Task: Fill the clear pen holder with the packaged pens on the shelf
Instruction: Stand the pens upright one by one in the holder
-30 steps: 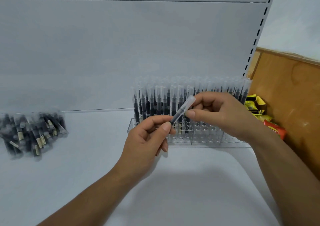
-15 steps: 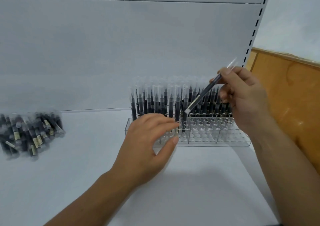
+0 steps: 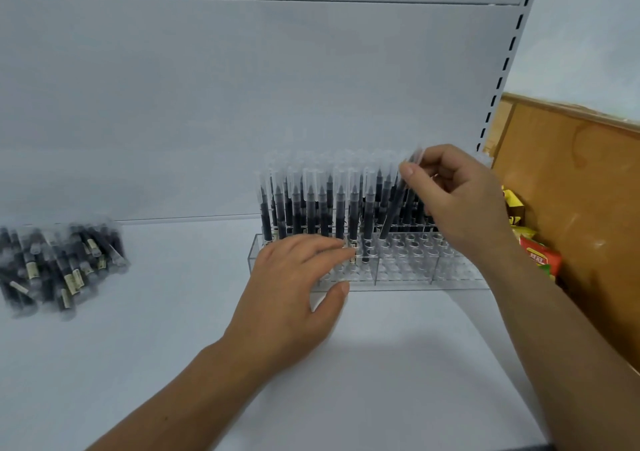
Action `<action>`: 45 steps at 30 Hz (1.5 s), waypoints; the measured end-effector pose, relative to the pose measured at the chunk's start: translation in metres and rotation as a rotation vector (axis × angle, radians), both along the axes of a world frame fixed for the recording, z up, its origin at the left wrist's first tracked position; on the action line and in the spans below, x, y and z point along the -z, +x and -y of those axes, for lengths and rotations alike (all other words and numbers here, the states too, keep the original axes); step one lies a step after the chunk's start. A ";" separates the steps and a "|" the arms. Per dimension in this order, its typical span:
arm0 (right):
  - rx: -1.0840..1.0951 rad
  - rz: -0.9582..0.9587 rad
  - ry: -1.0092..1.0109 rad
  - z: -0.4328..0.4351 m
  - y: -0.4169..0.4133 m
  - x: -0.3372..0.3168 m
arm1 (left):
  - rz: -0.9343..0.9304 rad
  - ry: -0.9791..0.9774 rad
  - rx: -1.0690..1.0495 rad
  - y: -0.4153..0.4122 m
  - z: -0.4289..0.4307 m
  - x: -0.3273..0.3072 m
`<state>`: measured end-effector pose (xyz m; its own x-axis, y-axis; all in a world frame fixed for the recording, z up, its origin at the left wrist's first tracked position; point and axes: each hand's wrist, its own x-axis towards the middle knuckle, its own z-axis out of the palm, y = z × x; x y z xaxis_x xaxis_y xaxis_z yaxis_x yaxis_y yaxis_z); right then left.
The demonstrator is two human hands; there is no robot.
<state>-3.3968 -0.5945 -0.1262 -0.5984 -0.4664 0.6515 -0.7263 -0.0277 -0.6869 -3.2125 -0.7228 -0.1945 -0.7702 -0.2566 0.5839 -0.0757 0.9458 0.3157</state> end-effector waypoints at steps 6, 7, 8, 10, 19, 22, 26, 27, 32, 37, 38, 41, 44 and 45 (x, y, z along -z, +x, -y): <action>-0.054 0.002 0.350 0.006 0.002 0.008 | 0.020 -0.002 -0.001 0.000 0.000 -0.001; -0.053 0.020 0.349 0.005 0.002 0.006 | 0.026 -0.004 0.000 0.001 0.000 -0.002; -0.051 0.034 0.354 0.004 0.001 0.005 | 0.034 -0.006 0.002 0.001 0.000 -0.002; -0.043 0.042 0.376 0.002 0.002 0.003 | 0.049 -0.008 0.006 0.002 0.000 -0.002; 0.128 -0.090 0.659 -0.012 0.023 -0.013 | 0.136 -0.031 0.081 0.018 0.003 -0.017; 0.156 -0.108 0.687 -0.020 0.037 -0.025 | 0.121 -0.007 0.074 0.035 0.013 -0.029; 0.025 -0.142 0.814 -0.001 0.078 -0.042 | 0.090 0.012 -0.054 0.075 0.042 -0.032; -0.022 -0.152 0.835 0.010 0.091 -0.043 | 0.085 0.015 -0.087 0.088 0.050 -0.033; -0.254 -0.273 0.860 0.081 0.157 -0.029 | 0.061 0.089 -0.299 0.150 0.094 -0.027; -0.422 -0.352 0.870 0.160 0.204 0.004 | 0.053 0.085 -0.502 0.196 0.136 -0.019; -0.450 -0.352 0.869 0.175 0.210 0.011 | 0.068 0.074 -0.536 0.202 0.143 -0.017; -0.499 -0.338 0.790 0.215 0.223 0.032 | 0.153 0.150 -0.646 0.210 0.158 -0.010; -0.462 -0.257 0.765 0.244 0.227 0.047 | 0.239 0.272 -0.643 0.205 0.166 -0.004; -0.459 -0.254 0.787 0.249 0.227 0.051 | 0.273 0.298 -0.624 0.203 0.168 -0.003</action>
